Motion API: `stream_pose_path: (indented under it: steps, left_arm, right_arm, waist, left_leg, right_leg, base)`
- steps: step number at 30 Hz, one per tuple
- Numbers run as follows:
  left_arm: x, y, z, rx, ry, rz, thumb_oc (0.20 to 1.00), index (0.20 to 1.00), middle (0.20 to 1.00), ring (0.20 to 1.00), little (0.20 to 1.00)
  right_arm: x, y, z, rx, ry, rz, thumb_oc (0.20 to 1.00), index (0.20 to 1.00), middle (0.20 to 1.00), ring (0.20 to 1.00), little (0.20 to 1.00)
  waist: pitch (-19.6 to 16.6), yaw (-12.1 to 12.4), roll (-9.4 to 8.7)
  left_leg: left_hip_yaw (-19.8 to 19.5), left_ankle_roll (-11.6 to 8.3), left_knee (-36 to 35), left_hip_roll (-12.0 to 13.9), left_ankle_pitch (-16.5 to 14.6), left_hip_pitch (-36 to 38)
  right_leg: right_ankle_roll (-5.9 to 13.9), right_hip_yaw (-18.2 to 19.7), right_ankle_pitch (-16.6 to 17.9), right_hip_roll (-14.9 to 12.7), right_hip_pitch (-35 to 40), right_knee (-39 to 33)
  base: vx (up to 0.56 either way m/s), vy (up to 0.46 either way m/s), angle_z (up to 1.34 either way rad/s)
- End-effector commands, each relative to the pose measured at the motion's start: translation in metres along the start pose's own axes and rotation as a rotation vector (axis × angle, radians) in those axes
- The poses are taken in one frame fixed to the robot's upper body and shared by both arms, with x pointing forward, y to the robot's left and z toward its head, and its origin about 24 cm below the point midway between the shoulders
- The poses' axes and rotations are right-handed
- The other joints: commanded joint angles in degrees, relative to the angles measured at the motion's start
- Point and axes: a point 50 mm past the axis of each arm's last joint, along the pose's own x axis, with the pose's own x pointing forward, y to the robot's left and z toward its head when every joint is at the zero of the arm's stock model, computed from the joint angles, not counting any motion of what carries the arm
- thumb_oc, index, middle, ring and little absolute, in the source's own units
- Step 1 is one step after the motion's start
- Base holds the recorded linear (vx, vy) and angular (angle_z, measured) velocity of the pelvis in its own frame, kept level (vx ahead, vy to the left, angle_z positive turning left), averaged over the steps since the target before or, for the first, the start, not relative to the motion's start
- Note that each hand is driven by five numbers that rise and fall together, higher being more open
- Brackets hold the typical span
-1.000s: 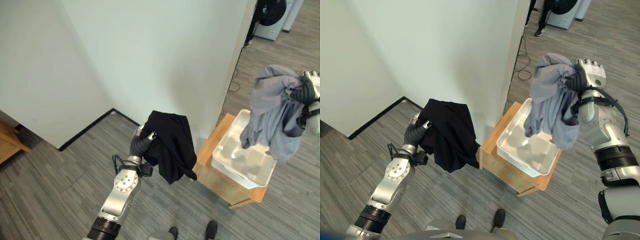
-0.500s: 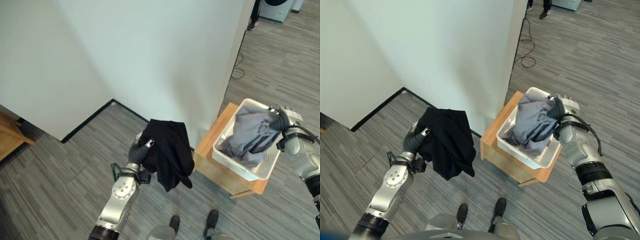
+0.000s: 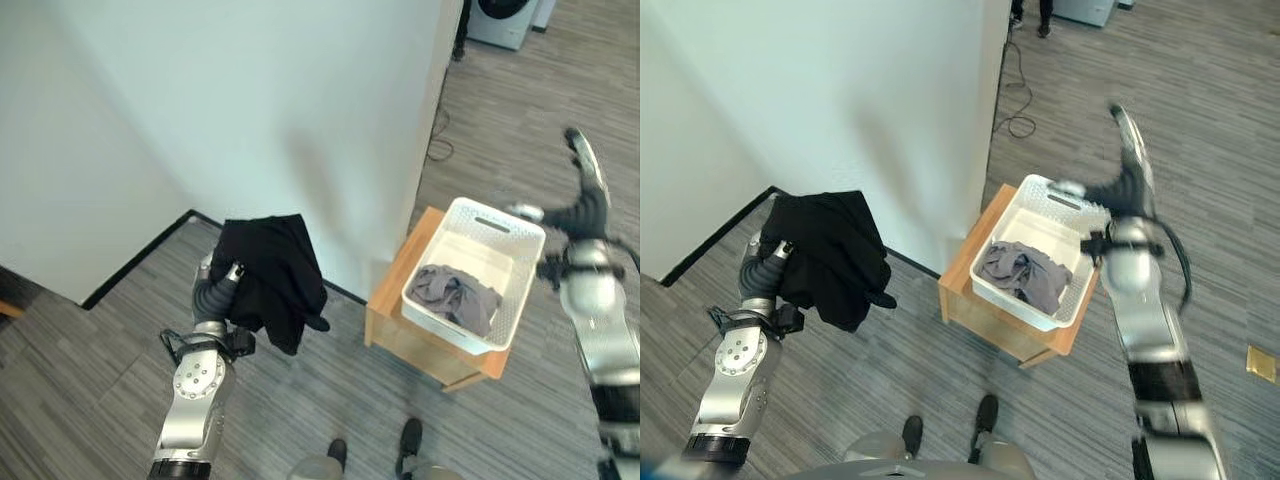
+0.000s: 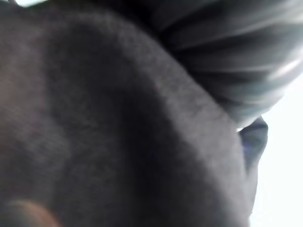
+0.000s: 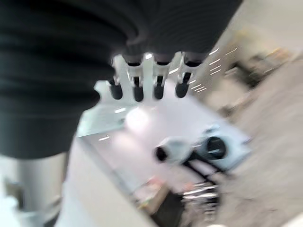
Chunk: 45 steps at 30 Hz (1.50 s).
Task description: Pick up bed clothes into laundry basket.
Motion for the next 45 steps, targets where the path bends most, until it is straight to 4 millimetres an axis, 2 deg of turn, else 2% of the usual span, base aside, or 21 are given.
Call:
stream_pose_path:
  steps: [1,2,3,4,5,6,7,8,14,16,17,19,22,24,29,34,39,45]
  left_arm:
    - [0.008,-0.028,0.031,-0.005,-0.19,-0.095,0.2,0.2,0.2,0.2,0.2]
    - [0.008,-0.029,0.03,-0.004,-0.187,-0.098,0.2,0.2,0.2,0.2,0.2]
    - [0.013,-0.042,0.036,0.01,-0.209,-0.148,0.2,0.2,0.2,0.2,0.2]
    - [0.013,-0.042,0.036,0.01,-0.209,-0.149,0.2,0.2,0.2,0.2,0.2]
    - [0.02,-0.054,0.045,0.03,-0.256,-0.193,0.2,0.2,0.2,0.2,0.2]
    - [0.026,-0.061,0.054,0.043,-0.302,-0.215,0.2,0.2,0.2,0.2,0.2]
    - [0.027,-0.062,0.054,0.043,-0.303,-0.216,0.2,0.2,0.2,0.2,0.2]
    - [0.034,-0.074,0.065,0.059,-0.368,-0.245,0.2,0.2,0.2,0.2,0.2]
    - [0.043,-0.101,0.081,0.014,-0.437,-0.301,0.2,0.2,0.2,0.2,0.2]
    - [0.041,-0.119,0.088,-0.031,-0.459,-0.376,0.2,0.2,0.2,0.2,0.2]
    - [0.041,-0.119,0.089,-0.031,-0.461,-0.376,0.2,0.2,0.2,0.2,0.2]
    - [0.038,-0.139,0.091,-0.009,-0.474,-0.476,0.2,0.2,0.2,0.2,0.2]
    - [0.039,-0.143,0.09,0.003,-0.477,-0.485,0.2,0.2,0.2,0.2,0.2]
    - [0.044,-0.16,0.083,0.094,-0.467,-0.53,0.2,0.2,0.2,0.2,0.2]
    - [0.051,-0.166,0.085,0.206,-0.509,-0.532,0.2,0.2,0.2,0.2,0.2]
    - [0.057,-0.163,0.114,0.388,-0.722,-0.482,0.2,0.2,0.2,0.2,0.2]
    - [0.075,-0.161,0.127,0.535,-0.801,-0.424,0.2,0.2,0.2,0.2,0.2]
    - [0.101,-0.155,0.155,0.66,-0.873,-0.297,0.2,0.2,0.2,0.2,0.2]
  right_arm:
    - [-0.03,0.02,-0.031,-0.05,0.102,0.134,1.0,1.0,1.0,1.0,1.0]
    - [-0.031,0.019,-0.032,-0.052,0.106,0.133,1.0,1.0,1.0,1.0,1.0]
    - [-0.055,0.019,-0.056,-0.121,0.225,0.174,1.0,1.0,1.0,1.0,1.0]
    - [-0.055,0.018,-0.056,-0.121,0.225,0.173,1.0,1.0,1.0,1.0,1.0]
    - [-0.063,0.018,-0.068,-0.175,0.276,0.203,1.0,1.0,1.0,1.0,1.0]
    - [-0.066,0.017,-0.072,-0.196,0.29,0.214,1.0,1.0,1.0,1.0,1.0]
    - [-0.066,0.016,-0.072,-0.196,0.29,0.211,1.0,1.0,1.0,1.0,1.0]
    - [-0.068,0.014,-0.073,-0.215,0.285,0.228,1.0,1.0,1.0,1.0,1.0]
    - [-0.073,0.023,-0.079,-0.227,0.296,0.298,1.0,1.0,1.0,1.0,1.0]
    - [-0.09,0.035,-0.094,-0.225,0.381,0.376,1.0,1.0,1.0,1.0,1.0]
    - [-0.09,0.035,-0.094,-0.225,0.38,0.375,1.0,1.0,1.0,1.0,1.0]
    - [-0.118,0.048,-0.114,-0.237,0.507,0.496,1.0,1.0,1.0,1.0,1.0]
    - [-0.123,0.051,-0.118,-0.239,0.53,0.52,1.0,1.0,1.0,1.0,1.0]
    - [-0.149,0.063,-0.132,-0.268,0.621,0.653,1.0,1.0,1.0,1.0,1.0]
    - [-0.165,0.066,-0.139,-0.297,0.659,0.737,1.0,1.0,1.0,1.0,1.0]
    - [-0.179,0.06,-0.146,-0.345,0.683,0.791,1.0,1.0,1.0,1.0,1.0]
    - [-0.175,0.058,-0.146,-0.362,0.667,0.804,1.0,1.0,1.0,1.0,1.0]
    - [-0.168,0.055,-0.147,-0.384,0.652,0.812,1.0,1.0,1.0,1.0,1.0]
  waist:
    - [-3.78,-2.0,-0.57]
    - [-3.9,-1.88,-0.56]
    - [-3.74,-2.19,-0.36]
    - [-3.7,-2.15,-0.36]
    - [-3.89,-2.36,-0.28]
    - [-3.97,-2.42,-0.13]
    - [-3.81,-2.28,-0.12]
    - [-3.93,-2.58,-0.03]
    - [-3.53,-3.14,0.26]
    - [-3.44,-3.22,0.58]
    - [-3.29,-3.24,0.5]
    - [-3.04,-3.51,0.75]
    - [-2.85,-3.58,0.72]
    - [-2.14,-4.05,0.6]
    - [-1.12,-4.57,0.68]
    - [0.01,-5.47,1.2]
    - [0.82,-6.33,1.59]
    - [2.54,-7.8,1.05]
  left_leg:
    - [-2.54,-3.23,0.07,3.03,3.51,-4.62]
    - [-2.63,-3.22,0.07,3.04,3.46,-4.56]
    - [-2.82,-2.89,0.07,3.04,2.85,-4.01]
    - [-2.81,-2.89,0.07,3.04,2.84,-3.97]
    - [-2.88,-2.69,0.07,3.08,2.41,-3.37]
    - [-2.98,-2.57,0.07,3.07,2.17,-2.92]
    - [-2.96,-2.56,0.07,3.07,2.12,-2.82]
    - [-2.98,-2.34,0.07,2.96,1.93,-2.27]
    - [-2.84,-1.98,0.07,2.46,2.81,-2.03]
    - [-2.97,-2.0,0.07,2.46,2.1,-1.73]
    - [-2.93,-1.94,0.07,2.31,2.91,-2.08]
    - [-2.91,-1.94,0.07,2.33,2.12,-1.81]
    - [-2.9,-1.92,0.07,2.33,2.15,-1.85]
    - [-2.81,-1.93,0.07,2.23,2.19,-2.21]
    - [-2.47,-1.99,0.07,2.14,2.42,-2.82]
    - [-1.35,-2.05,0.07,2.12,2.55,-4.07]
    - [0.05,-2.1,0.07,2.2,2.68,-5.01]
    - [1.97,-1.91,0.07,2.48,2.99,-6.87]
  right_leg:
    - [5.33,-3.52,-4.83,-5.39,8.32,1.0]
    - [5.35,-3.61,-4.86,-5.38,8.41,1.0]
    - [5.63,-3.57,-4.72,-5.34,8.51,1.0]
    - [5.63,-3.57,-4.72,-5.34,8.55,1.0]
    - [5.81,-3.43,-4.75,-5.23,8.72,1.0]
    - [5.89,-3.33,-4.74,-5.21,9.03,1.0]
    - [5.9,-3.32,-4.76,-5.2,9.12,1.0]
    - [5.95,-3.03,-4.72,-5.17,9.33,1.0]
    - [5.77,-2.03,-3.7,-5.27,8.94,1.0]
    - [5.91,-1.95,-4.33,-5.1,9.16,1.0]
    - [5.84,-1.97,-3.64,-5.24,8.82,1.0]
    - [5.94,-2.0,-4.2,-5.05,8.93,1.0]
    - [5.95,-1.98,-4.19,-5.03,8.87,1.0]
    - [6.04,-1.92,-4.11,-4.97,8.42,1.0]
    - [6.16,-1.53,-3.79,-4.94,7.52,1.0]
    - [6.52,-0.43,-3.29,-5.0,5.62,1.0]
    - [6.7,0.72,-2.8,-4.95,3.98,1.0]
    - [6.91,2.56,-1.87,-4.51,0.9,1.0]
  base:
    - [-0.06,0.029,0.0]
    - [-0.07,0.02,-0.03]
    - [-0.04,0.007,-0.05]
    - [-0.05,0.011,-0.06]
    - [0.01,0.017,-0.12]
    - [0.01,0.018,-0.14]
    - [0.02,0.037,-0.13]
    - [0.01,0.024,-0.1]
    - [-0.01,0.021,-0.01]
    - [0.02,0.011,-0.01]
    - [0.0,0.0,0.0]
    - [0.02,0.002,0.01]
    - [0.0,-0.002,-0.01]
    - [0.0,0.0,0.0]
    - [-0.02,-0.003,-0.07]
    - [-0.02,0.012,-0.1]
    - [-0.02,0.015,-0.11]
    - [-0.04,0.013,-0.29]
